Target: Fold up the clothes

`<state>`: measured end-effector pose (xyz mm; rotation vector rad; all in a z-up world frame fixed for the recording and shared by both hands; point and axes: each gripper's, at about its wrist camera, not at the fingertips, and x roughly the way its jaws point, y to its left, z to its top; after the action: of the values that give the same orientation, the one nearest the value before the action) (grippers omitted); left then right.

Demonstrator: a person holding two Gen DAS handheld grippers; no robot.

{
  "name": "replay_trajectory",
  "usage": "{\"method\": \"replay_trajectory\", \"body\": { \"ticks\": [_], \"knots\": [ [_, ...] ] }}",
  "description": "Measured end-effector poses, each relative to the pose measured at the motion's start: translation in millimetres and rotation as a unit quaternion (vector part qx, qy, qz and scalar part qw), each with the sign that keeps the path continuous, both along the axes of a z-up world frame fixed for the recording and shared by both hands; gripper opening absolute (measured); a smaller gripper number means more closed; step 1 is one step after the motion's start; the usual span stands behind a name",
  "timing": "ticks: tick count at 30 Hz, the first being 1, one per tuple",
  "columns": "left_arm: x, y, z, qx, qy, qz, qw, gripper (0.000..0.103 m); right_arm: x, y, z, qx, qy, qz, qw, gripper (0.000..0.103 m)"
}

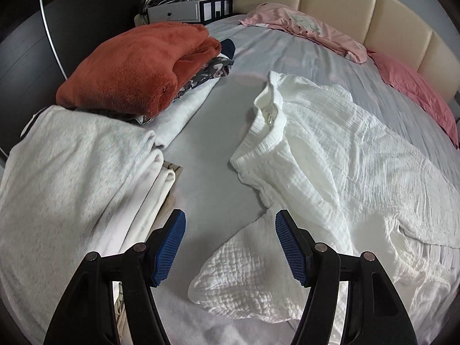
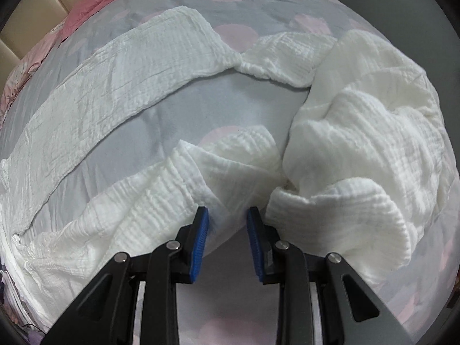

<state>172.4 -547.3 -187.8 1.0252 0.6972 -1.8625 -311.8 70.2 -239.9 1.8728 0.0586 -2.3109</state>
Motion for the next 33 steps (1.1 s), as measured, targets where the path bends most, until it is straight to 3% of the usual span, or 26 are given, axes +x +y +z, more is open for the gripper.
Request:
{"method": "replay_trajectory", "body": {
  "ticks": [2, 4, 11, 20, 22, 23, 24, 29, 33],
  "knots": [
    [4, -4, -5, 0.022, 0.007, 0.011, 0.9997, 0.067, 5, -4, -1, 0.006, 0.010, 0.006, 1.000, 0.012],
    [9, -8, -10, 0.047, 0.017, 0.024, 0.9985, 0.067, 12, -9, 4, 0.019, 0.030, 0.012, 0.999, 0.008],
    [2, -23, -28, 0.095, 0.053, 0.036, 0.9934, 0.067, 34, -11, 27, 0.026, 0.068, 0.017, 0.997, 0.006],
    [-30, -42, -59, 0.133, 0.080, 0.024, 0.9876, 0.067, 46, 2, 37, 0.035, 0.067, 0.030, 0.997, 0.006],
    [-35, -43, -65, 0.141, 0.080, 0.016, 0.9865, 0.054, 48, 4, 37, 0.035, 0.064, 0.031, 0.997, 0.006],
    [-38, -42, -65, 0.140, 0.077, 0.008, 0.9871, 0.028, 49, 4, 38, 0.036, 0.062, 0.031, 0.997, 0.006],
    [-41, -41, -64, 0.138, 0.076, -0.001, 0.9875, 0.016, 50, 4, 38, 0.038, 0.062, 0.032, 0.997, 0.006],
    [-29, -32, -31, 0.085, 0.104, 0.002, 0.9909, 0.011, 52, 3, 56, 0.037, 0.072, 0.020, 0.997, 0.006],
    [10, -31, 2, 0.039, 0.145, 0.040, 0.9878, 0.010, 56, 6, 92, 0.013, 0.098, 0.013, 0.995, 0.006]
  ]
}}
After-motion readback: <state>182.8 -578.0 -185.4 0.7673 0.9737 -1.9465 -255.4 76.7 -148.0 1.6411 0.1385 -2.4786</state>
